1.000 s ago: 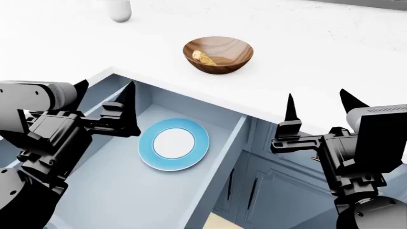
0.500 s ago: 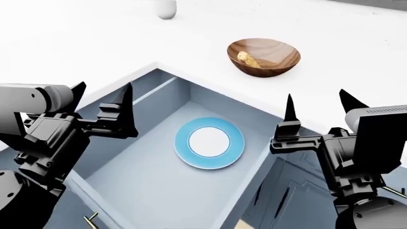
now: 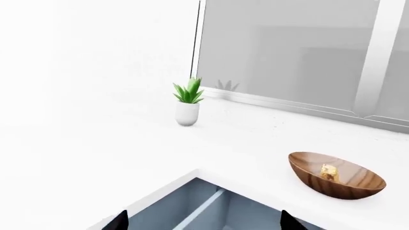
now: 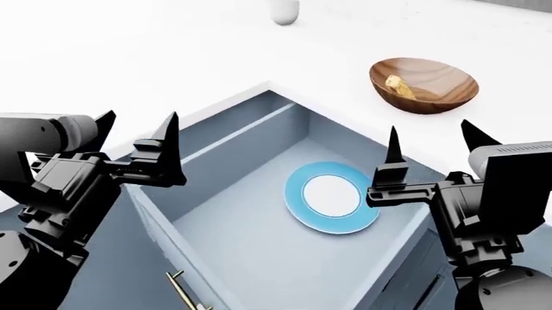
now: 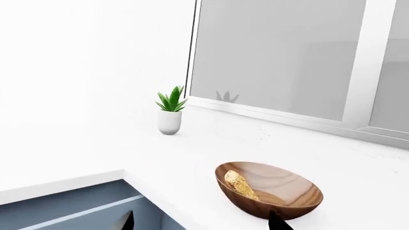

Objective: Place the bar in the bowl and close the drawer.

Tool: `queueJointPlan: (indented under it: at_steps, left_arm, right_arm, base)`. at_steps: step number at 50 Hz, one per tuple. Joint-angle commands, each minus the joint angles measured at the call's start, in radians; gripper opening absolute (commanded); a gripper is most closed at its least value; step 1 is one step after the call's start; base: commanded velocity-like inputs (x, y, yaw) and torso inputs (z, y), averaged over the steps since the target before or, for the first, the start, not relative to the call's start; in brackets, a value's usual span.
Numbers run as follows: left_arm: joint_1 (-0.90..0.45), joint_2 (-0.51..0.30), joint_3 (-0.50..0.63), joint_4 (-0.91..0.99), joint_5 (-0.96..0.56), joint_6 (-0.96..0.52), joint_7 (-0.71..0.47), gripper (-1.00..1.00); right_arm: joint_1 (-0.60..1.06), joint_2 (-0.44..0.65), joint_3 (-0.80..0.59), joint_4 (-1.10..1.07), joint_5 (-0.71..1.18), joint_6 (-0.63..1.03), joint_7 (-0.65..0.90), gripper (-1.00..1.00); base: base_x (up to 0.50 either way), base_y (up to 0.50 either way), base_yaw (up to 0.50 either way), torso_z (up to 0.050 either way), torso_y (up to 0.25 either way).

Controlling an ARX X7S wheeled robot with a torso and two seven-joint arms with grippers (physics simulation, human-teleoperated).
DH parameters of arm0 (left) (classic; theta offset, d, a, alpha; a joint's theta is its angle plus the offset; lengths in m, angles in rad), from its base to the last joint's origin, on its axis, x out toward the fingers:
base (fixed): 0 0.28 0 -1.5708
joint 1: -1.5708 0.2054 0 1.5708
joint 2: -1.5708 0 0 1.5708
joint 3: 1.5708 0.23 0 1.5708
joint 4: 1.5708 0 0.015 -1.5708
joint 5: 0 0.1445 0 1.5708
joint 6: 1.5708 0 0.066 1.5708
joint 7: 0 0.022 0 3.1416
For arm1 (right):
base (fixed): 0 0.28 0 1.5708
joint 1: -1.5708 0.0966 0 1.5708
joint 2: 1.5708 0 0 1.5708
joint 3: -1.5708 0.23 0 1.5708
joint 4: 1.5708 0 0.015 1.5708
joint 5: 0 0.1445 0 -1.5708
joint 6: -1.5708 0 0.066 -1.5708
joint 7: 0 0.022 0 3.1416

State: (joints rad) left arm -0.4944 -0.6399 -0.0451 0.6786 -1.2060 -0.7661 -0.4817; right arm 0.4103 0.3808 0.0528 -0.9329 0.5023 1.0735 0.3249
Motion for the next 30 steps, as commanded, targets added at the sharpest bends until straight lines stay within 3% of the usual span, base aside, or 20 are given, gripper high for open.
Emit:
queueJointPlan:
  at_steps: [1,23,30]
  left_arm:
    - [0.008,-0.001,0.001,-0.001,0.004,0.006,0.003,1.00]
    - [0.024,-0.004,-0.004,-0.006,0.011,0.021,0.008,1.00]
    - [0.026,-0.006,-0.006,-0.007,0.010,0.024,0.008,1.00]
  right_arm:
    - [-0.004,0.005,-0.007,0.002,0.002,-0.010,0.005,1.00]
    - [-0.006,0.004,-0.004,0.019,0.010,-0.017,0.021,1.00]
    - [0.000,0.010,-0.023,0.025,0.010,-0.012,0.025,1.00]
  base:
    - [0.00,0.00,0.50,0.000,0.000]
    - [0.00,0.00,0.50,0.000,0.000]
    - [0.00,0.00,0.05,0.000,0.000]
